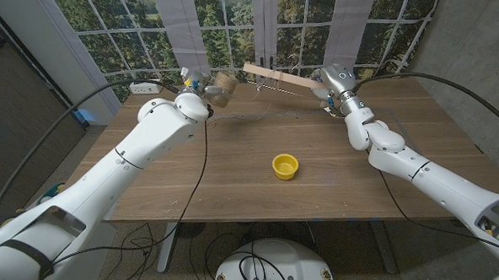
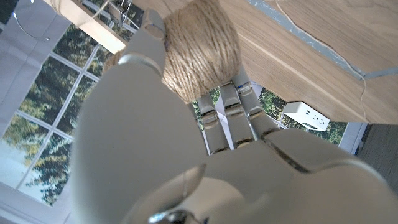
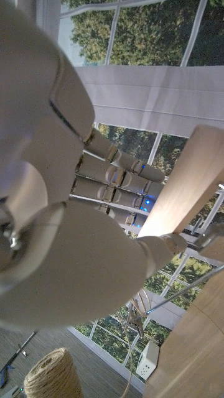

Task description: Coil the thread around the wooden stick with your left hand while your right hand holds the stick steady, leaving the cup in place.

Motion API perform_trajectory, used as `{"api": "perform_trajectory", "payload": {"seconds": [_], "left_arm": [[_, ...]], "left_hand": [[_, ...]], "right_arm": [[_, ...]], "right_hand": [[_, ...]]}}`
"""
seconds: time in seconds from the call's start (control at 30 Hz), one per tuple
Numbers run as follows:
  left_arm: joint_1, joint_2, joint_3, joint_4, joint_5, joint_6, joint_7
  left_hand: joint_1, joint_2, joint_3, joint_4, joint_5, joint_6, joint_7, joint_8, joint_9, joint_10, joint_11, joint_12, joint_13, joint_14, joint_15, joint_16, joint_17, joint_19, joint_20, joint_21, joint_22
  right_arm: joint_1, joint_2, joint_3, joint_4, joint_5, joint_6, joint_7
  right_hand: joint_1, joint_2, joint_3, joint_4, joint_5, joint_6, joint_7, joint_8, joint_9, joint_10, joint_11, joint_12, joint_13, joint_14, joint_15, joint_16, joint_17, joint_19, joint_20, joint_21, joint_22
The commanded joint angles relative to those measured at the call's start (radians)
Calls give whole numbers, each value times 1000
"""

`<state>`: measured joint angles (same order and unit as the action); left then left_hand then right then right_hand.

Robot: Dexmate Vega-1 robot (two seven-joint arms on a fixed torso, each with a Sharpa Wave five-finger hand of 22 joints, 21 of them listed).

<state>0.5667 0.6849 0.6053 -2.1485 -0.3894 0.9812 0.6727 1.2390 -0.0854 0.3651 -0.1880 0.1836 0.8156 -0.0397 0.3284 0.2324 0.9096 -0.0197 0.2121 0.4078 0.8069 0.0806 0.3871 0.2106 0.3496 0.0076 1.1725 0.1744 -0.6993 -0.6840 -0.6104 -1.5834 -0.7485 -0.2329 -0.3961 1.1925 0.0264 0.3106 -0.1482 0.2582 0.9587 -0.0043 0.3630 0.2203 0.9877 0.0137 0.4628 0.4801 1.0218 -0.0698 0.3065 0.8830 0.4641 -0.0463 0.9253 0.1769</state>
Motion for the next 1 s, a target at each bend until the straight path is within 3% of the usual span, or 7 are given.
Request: {"api": "perform_trajectory", "payload": {"seconds": [0.03,0.4,0.6,0.7,0.73,0.83,1.0], "left_arm": [[-134,53,149,-40,143,272,-178],[-324,89,399,-39,247,404,-294],[-364,91,467,-23,262,415,-307],[-420,107,543,-18,256,415,-312],[-429,107,560,-14,248,415,-294],[-541,118,707,6,191,415,-244],[-713,104,873,59,-158,415,20]], "left_hand": [[199,210,33,24,8,258,12,3,21,82,-76,0,206,253,-319,-2,410,0,3,7,3],[197,209,34,24,8,260,10,2,20,78,-78,-4,204,253,-319,-4,412,-4,-1,6,2],[194,208,34,25,7,258,7,-1,20,78,-82,-5,203,252,-319,-6,413,-7,-4,5,2],[194,207,34,25,7,259,6,-1,19,79,-83,-6,201,252,-319,-6,414,-9,-6,4,2],[193,207,34,25,7,258,7,-2,19,79,-83,-6,201,252,-319,-7,414,-10,-6,4,2],[193,206,34,25,7,258,2,-3,19,79,-84,-8,198,250,-319,-8,415,-13,-6,3,2],[191,205,34,25,6,258,-1,-4,19,78,-85,-9,196,250,-319,-10,415,-15,-8,2,2]], "right_arm": [[64,-70,-76,-90,88,-63,265],[109,-76,-116,-97,121,-107,417],[133,-77,-139,-105,125,-140,494],[149,-75,-152,-107,129,-159,539],[155,-74,-157,-106,128,-167,555],[180,-69,-182,-99,120,-188,611],[195,-63,-200,-94,114,-205,636]], "right_hand": [[73,81,15,6,2,96,-90,-2,6,88,-92,-2,2,95,-157,0,5,-6,-44,4,3],[77,84,15,4,-1,94,-87,-4,7,86,-91,-4,3,86,-157,-2,9,-13,-40,4,3],[80,85,15,3,-4,89,-85,-7,8,84,-91,-5,6,83,-157,-3,12,-18,-37,4,3],[81,85,15,3,-5,89,-86,-8,8,81,-86,-7,5,80,-157,-4,13,-20,-37,5,3],[80,85,14,3,-6,88,-87,-8,8,80,-88,-7,6,80,-156,-3,14,-22,-36,4,3],[81,86,15,3,-7,88,-85,-9,8,77,-86,-8,7,77,-157,-4,15,-25,-34,4,3],[83,87,15,3,-9,82,-87,-13,9,76,-95,-11,5,72,-157,-7,16,-29,-34,4,3]]}}
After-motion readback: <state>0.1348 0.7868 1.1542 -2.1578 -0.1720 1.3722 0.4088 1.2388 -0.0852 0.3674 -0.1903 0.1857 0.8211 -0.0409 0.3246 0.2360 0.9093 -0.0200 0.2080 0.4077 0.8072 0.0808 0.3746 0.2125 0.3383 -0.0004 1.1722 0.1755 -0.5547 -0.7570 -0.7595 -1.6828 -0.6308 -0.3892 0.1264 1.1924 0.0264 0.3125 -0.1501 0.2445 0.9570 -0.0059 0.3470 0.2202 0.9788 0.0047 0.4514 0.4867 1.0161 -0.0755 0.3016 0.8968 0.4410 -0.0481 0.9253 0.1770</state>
